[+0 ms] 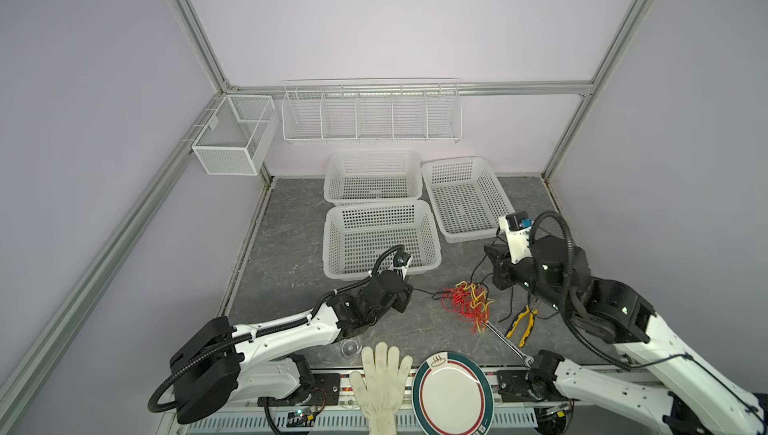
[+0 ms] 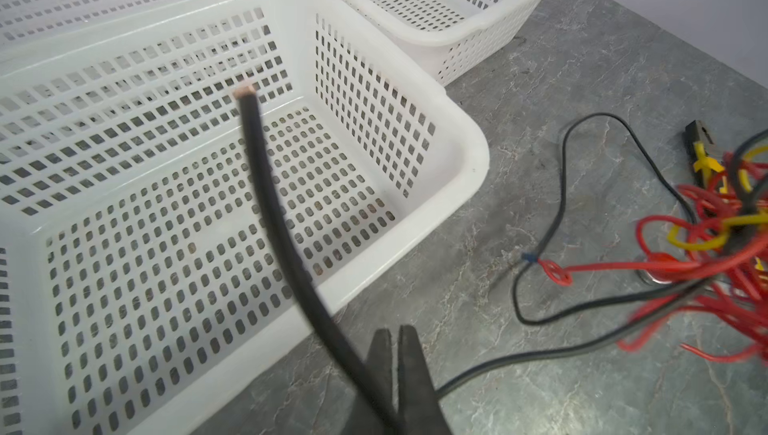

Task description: Untangle the cables

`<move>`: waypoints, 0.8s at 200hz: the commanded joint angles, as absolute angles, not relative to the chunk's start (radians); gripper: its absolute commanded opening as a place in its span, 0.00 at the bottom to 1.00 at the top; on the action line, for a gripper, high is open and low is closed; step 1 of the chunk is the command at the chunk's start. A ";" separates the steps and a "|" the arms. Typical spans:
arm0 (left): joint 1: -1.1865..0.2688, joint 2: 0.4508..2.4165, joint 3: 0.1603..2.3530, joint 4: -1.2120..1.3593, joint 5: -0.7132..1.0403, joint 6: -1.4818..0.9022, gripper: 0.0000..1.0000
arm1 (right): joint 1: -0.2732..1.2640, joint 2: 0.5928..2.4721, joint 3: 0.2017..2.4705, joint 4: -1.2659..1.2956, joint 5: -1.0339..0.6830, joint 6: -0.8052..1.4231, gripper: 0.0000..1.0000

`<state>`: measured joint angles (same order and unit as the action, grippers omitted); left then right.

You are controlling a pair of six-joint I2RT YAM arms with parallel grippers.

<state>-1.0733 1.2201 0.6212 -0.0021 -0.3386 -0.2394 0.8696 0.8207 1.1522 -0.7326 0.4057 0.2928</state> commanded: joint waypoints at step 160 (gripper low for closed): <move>-1.075 1.036 0.627 0.153 -0.034 -0.139 0.99 | 0.784 0.959 1.065 -0.548 0.209 0.225 0.06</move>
<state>-1.0733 1.0409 0.6003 0.0769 -0.0799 -0.1745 0.7921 0.9478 1.0813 -0.6220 0.2836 0.2245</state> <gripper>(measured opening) 0.993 0.067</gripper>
